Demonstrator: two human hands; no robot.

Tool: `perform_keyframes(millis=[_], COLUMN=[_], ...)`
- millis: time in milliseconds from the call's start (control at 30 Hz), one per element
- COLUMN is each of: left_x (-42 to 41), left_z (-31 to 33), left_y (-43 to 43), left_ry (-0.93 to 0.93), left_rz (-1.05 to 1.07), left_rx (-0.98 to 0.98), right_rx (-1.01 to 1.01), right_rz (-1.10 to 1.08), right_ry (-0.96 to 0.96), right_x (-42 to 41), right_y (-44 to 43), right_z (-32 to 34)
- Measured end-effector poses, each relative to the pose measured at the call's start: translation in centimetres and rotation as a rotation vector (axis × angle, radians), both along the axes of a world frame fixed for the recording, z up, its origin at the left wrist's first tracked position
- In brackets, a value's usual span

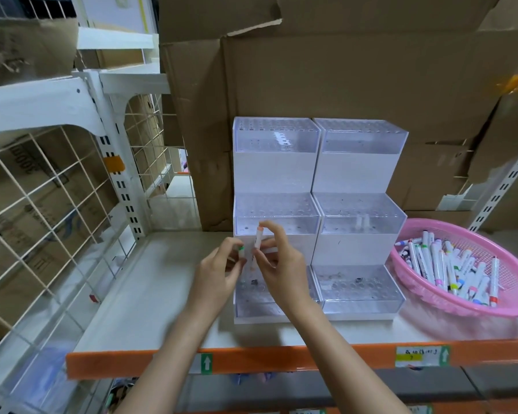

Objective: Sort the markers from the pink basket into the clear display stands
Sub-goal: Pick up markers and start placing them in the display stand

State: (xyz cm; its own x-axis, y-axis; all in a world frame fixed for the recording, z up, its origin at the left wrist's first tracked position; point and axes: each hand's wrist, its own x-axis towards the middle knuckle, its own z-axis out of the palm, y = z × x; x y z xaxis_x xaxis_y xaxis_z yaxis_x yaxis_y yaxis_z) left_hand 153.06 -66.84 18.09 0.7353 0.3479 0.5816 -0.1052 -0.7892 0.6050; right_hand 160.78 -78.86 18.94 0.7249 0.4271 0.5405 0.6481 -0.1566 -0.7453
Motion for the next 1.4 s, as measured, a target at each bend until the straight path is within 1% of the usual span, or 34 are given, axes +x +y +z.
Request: perform_keyframes(millis=[200,533,900,1100,1267,1400], left_x=[0.2,0.0,-0.4,-1.2,-1.7,-2.0], left_z=[0.1,0.8,1.6,1.1,0.6,0.3], left_y=[0.1,0.3,1.1,1.1,1.1,0.9], left_ry=[0.011,-0.005,0.024,0.078,0.13,0.192], left_rz=[0.049,0.028,0.041,0.04,0.033,0.067], left_rx=[0.086,0.029,0.114,0.112,0.166,0.258], right_rx=[-0.051,-0.204,-0.216,-0.232,-0.256,-0.274], right_rz=[0.0,-0.088,-0.088,-0.096,-0.084,-0.051], right_ry=[-0.022,-0.103,-0.179,-0.197,-0.18,-0.181], right_x=[0.0,-0.4,-0.4,-0.1,0.1,0.1], right_y=[-0.1,0.2,0.6,0.5,0.2,0.1], right_z=[0.0,0.5,0.8,0.9,1.3,1.6])
